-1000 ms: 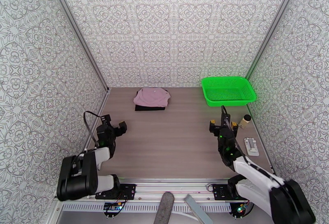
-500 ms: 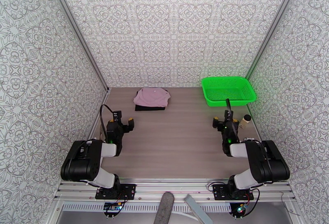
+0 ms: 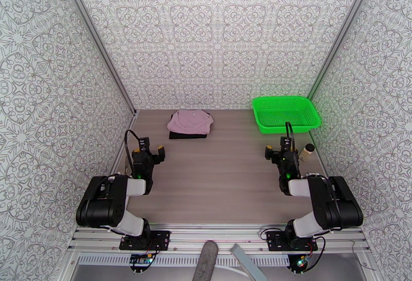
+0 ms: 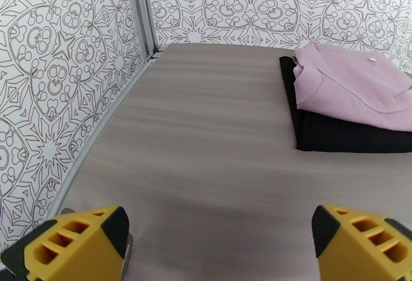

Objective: Fold and stack the mixed laundry pile

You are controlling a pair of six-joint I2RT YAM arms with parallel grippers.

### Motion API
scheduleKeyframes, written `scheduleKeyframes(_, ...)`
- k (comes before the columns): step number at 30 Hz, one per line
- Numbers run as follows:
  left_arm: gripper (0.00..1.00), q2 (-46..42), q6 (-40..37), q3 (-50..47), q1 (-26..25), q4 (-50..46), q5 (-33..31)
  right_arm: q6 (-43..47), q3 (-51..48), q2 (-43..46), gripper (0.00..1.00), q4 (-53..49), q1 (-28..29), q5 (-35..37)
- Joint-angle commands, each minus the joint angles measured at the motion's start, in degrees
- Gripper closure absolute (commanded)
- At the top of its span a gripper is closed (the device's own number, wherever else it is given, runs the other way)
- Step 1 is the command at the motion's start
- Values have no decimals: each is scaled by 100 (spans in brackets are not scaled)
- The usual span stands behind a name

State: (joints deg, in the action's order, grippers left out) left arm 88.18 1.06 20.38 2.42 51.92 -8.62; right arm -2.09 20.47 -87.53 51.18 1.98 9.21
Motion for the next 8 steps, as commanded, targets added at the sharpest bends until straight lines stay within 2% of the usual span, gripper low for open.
scheduleKeyframes(1, 1, 24, -77, 176, 68, -136, 297, -43, 83, 25, 1, 59, -22, -93)
scheduleKeyframes(8, 0, 15, -236, 66, 9, 99, 486, -27, 72, 43, 1, 59, -22, -104)
